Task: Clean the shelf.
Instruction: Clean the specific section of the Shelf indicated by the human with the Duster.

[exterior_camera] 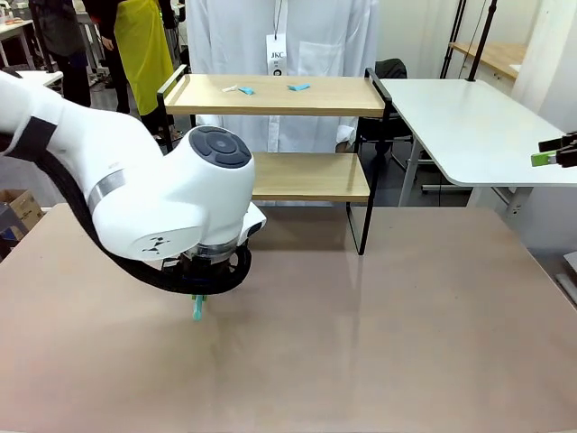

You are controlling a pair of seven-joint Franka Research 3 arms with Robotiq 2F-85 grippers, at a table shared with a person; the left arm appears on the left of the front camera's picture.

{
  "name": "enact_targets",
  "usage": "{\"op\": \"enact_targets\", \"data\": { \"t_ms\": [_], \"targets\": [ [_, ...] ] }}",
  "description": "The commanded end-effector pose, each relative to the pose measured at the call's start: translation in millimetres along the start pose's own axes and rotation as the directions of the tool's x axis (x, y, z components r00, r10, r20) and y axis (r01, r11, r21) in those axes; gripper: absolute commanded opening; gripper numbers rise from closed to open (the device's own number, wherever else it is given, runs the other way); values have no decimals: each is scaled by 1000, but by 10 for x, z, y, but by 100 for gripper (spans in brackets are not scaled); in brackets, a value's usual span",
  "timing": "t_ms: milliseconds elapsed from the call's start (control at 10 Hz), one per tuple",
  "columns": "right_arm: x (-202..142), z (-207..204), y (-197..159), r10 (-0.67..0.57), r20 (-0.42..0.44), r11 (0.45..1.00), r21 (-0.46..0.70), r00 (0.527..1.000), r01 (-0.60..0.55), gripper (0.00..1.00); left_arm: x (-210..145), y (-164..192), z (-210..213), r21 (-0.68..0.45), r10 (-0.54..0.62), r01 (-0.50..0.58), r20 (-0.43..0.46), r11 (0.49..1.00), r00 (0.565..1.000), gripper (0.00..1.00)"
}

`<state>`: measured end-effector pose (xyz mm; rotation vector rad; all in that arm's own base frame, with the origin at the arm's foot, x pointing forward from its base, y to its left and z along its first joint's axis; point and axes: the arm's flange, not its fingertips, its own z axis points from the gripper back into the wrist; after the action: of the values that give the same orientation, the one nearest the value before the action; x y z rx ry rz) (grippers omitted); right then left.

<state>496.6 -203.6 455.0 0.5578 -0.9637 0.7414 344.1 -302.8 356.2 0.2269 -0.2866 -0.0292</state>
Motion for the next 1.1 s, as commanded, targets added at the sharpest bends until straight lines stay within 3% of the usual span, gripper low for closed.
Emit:
{"op": "enact_targets", "data": {
  "t_ms": [0, 400, 800, 1000],
  "targets": [
    [20, -3, 15, 4, 2, 1000, 1, 1000, -4, 100, -89, 267, 54, -68, -75, 80, 68, 994, 995, 13],
    [20, -3, 15, 4, 2, 1000, 1, 1000, -4, 100, -208, 547, 146, -157, -199, 225, 162, 962, 966, 13],
    [20, -3, 15, 4, 2, 1000, 1, 1000, -4, 100, -267, 936, 131, -311, -482, 538, 243, 784, 842, 13],
    [20, -3, 15, 4, 2, 1000, 1, 1000, -4, 100, -256, 1071, 69, -274, -624, 675, 256, 685, 738, 13]
  ]
}}
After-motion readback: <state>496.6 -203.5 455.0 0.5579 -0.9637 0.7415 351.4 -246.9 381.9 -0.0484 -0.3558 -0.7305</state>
